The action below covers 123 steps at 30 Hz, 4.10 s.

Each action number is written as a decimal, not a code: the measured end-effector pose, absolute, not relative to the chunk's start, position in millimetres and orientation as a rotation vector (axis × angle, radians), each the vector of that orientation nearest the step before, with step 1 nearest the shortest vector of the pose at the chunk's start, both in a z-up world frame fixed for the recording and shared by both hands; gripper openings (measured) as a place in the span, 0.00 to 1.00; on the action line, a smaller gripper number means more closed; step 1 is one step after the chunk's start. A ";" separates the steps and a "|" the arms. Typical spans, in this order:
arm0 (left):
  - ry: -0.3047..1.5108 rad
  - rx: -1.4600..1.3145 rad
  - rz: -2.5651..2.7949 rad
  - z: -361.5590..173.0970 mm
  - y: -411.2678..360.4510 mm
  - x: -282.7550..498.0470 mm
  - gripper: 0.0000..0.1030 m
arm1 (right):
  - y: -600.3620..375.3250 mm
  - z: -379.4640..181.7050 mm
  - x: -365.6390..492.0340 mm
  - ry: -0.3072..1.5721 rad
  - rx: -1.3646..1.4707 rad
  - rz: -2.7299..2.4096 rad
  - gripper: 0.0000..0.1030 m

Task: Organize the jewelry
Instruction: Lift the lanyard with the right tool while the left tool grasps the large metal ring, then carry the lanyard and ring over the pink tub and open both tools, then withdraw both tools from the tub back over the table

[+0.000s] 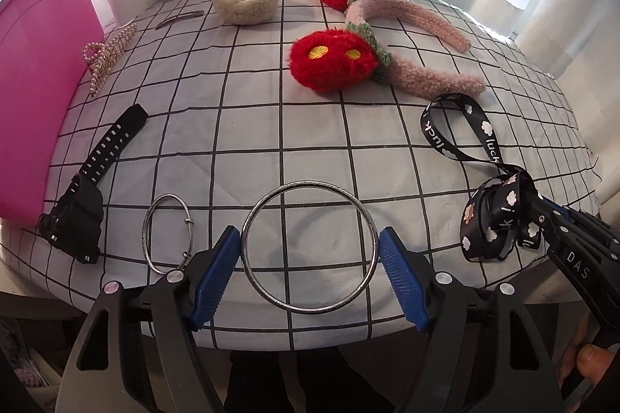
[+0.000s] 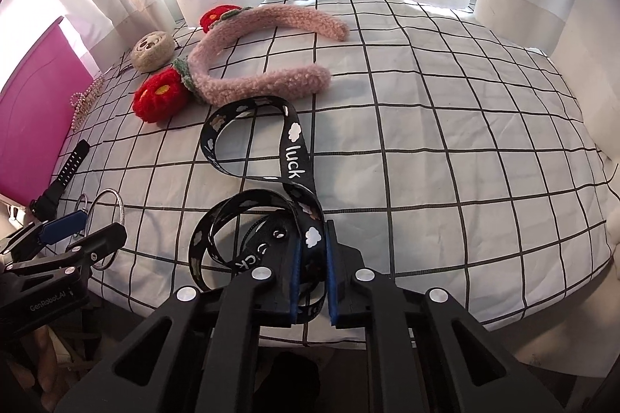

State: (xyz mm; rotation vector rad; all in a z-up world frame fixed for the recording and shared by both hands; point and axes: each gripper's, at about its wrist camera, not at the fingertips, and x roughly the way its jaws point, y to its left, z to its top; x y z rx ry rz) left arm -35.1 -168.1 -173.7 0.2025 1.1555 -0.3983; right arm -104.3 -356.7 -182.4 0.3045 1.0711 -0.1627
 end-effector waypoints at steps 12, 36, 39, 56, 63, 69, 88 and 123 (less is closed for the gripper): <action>1.095 0.193 -0.408 -149.6 -165.0 -31.4 0.69 | -360.0 -147.4 -108.4 0.941 0.306 -0.168 0.07; 0.881 0.098 -0.391 -39.8 -110.5 -6.6 0.69 | -306.1 -24.6 -66.9 0.693 0.225 -0.030 0.07; 0.843 0.084 -0.368 -20.8 -94.2 0.9 0.69 | -287.7 -6.4 -52.4 0.661 0.207 0.009 0.07; 0.634 -0.036 -0.161 76.5 56.4 57.0 0.69 | -125.7 103.0 42.9 0.461 0.080 0.298 0.07; 0.617 -0.062 -0.041 81.4 132.3 86.1 0.69 | -41.8 126.3 90.7 0.436 0.047 0.425 0.07; 0.693 -0.090 0.025 52.7 175.5 110.1 0.69 | 20.2 100.9 131.2 0.549 0.003 0.491 0.07; 0.942 -0.160 0.099 -25.8 225.7 148.1 0.75 | 68.0 17.0 195.9 0.902 -0.041 0.410 0.50; 0.859 -0.124 -0.185 27.7 80.1 62.7 0.86 | -165.2 43.8 49.7 0.820 0.168 0.083 0.54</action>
